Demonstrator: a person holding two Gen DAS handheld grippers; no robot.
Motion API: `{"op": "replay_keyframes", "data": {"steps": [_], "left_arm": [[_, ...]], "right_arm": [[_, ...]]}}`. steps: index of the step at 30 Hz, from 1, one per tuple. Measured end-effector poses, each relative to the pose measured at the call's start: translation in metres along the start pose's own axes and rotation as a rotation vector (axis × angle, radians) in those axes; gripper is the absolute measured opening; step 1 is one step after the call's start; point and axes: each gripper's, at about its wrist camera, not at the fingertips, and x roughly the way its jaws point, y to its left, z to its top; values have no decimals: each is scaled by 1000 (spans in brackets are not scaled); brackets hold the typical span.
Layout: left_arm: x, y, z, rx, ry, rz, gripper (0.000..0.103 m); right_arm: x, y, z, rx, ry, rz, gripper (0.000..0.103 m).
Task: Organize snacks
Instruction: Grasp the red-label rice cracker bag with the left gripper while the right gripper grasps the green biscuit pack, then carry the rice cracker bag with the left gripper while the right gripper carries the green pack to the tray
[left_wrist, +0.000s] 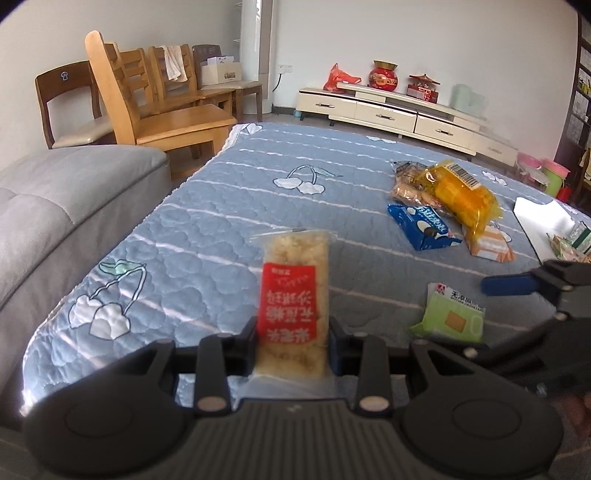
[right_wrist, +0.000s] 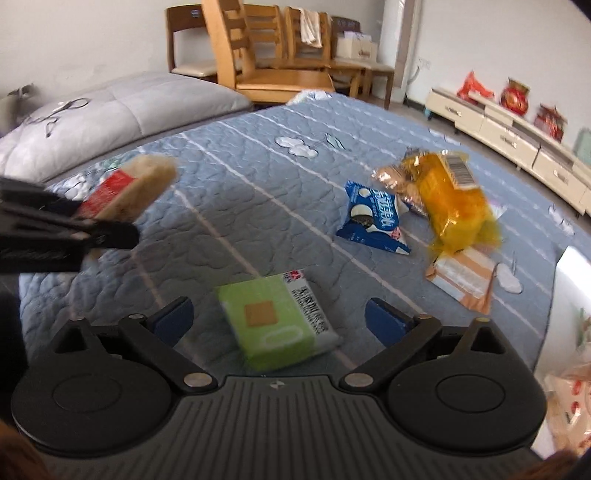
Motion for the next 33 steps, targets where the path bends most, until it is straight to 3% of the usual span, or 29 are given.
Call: {"op": "replay_keyframes", "data": {"steps": [2, 6, 7, 20, 33], "left_arm": [[0, 0, -2, 3, -2, 4, 34], [2, 2, -4, -15, 7, 4, 34], [2, 2, -4, -17, 6, 6, 34], [-18, -30, -3, 15, -35, -17, 34], [-46, -64, 0, 56, -82, -39, 34]], "right_arm": [[8, -8, 3, 47, 20, 26, 103], [11, -6, 1, 34, 15, 24, 64], [11, -3, -2, 28, 13, 20, 61], [-58, -7, -32, 176, -46, -92, 60], [-135, -17, -52, 256, -162, -280, 60]]}}
